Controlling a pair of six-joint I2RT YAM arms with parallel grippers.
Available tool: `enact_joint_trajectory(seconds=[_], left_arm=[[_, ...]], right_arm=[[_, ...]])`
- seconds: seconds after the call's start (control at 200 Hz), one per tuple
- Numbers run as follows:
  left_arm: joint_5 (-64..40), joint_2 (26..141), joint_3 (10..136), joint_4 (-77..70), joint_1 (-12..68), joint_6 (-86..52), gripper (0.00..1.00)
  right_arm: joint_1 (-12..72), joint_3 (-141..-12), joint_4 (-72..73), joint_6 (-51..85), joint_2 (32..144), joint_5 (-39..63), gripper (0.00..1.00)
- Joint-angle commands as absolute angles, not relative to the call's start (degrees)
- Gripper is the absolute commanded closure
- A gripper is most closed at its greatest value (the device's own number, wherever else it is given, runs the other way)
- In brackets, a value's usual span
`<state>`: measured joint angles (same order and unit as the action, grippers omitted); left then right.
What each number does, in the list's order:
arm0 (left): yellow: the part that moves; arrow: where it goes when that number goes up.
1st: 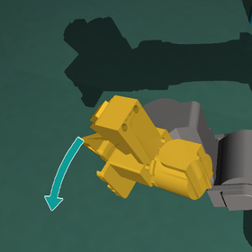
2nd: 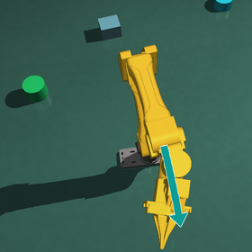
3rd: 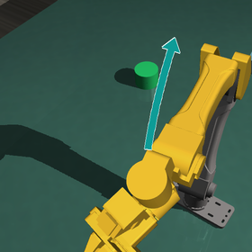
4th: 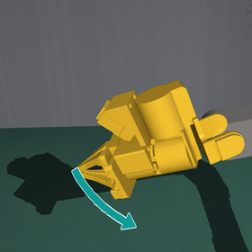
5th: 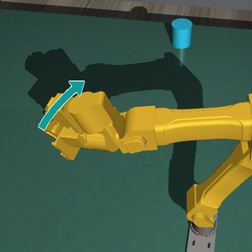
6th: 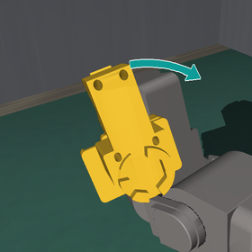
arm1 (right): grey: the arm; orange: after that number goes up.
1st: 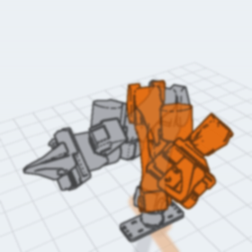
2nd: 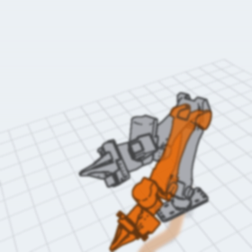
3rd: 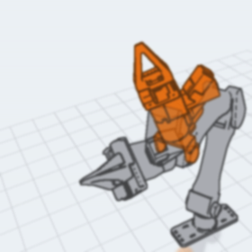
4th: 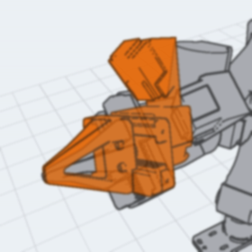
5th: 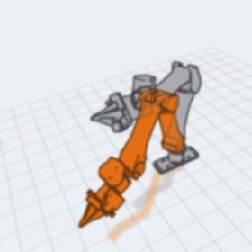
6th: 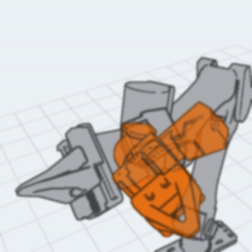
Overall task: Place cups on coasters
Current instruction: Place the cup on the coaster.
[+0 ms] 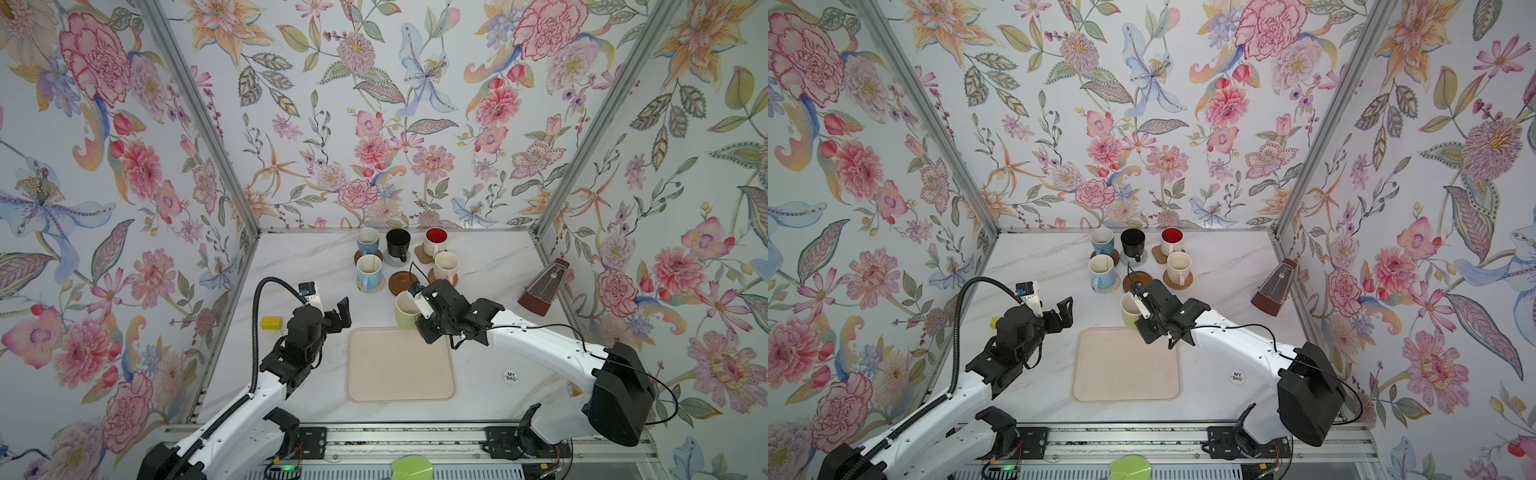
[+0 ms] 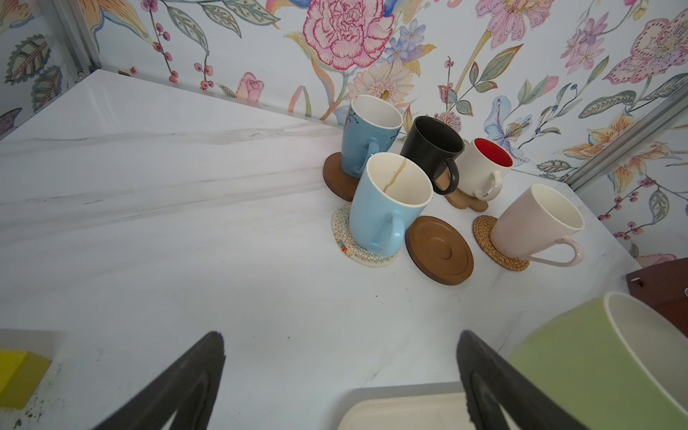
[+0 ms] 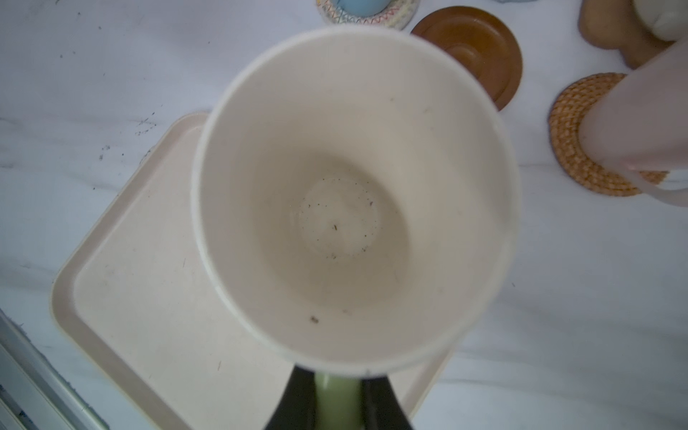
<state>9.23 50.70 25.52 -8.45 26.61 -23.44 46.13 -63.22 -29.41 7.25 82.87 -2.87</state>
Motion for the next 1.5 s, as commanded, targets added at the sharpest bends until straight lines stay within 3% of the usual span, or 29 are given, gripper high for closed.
enact_joint_trajectory(seconds=[0.0,0.495,1.491], left_arm=[[8.6,50.2,24.6,-9.3,26.1,-23.5,0.01],[8.2,50.3,25.4,-9.3,26.0,-23.3,0.01],[8.3,50.0,24.7,-9.6,26.1,-23.8,0.01]], right_arm=[[43.5,-68.5,-27.8,7.0,83.1,-5.5,1.0],[36.6,-81.6,-22.0,4.0,100.1,-8.9,1.0],[35.1,-86.1,-19.3,4.9,108.5,-7.5,1.0]])
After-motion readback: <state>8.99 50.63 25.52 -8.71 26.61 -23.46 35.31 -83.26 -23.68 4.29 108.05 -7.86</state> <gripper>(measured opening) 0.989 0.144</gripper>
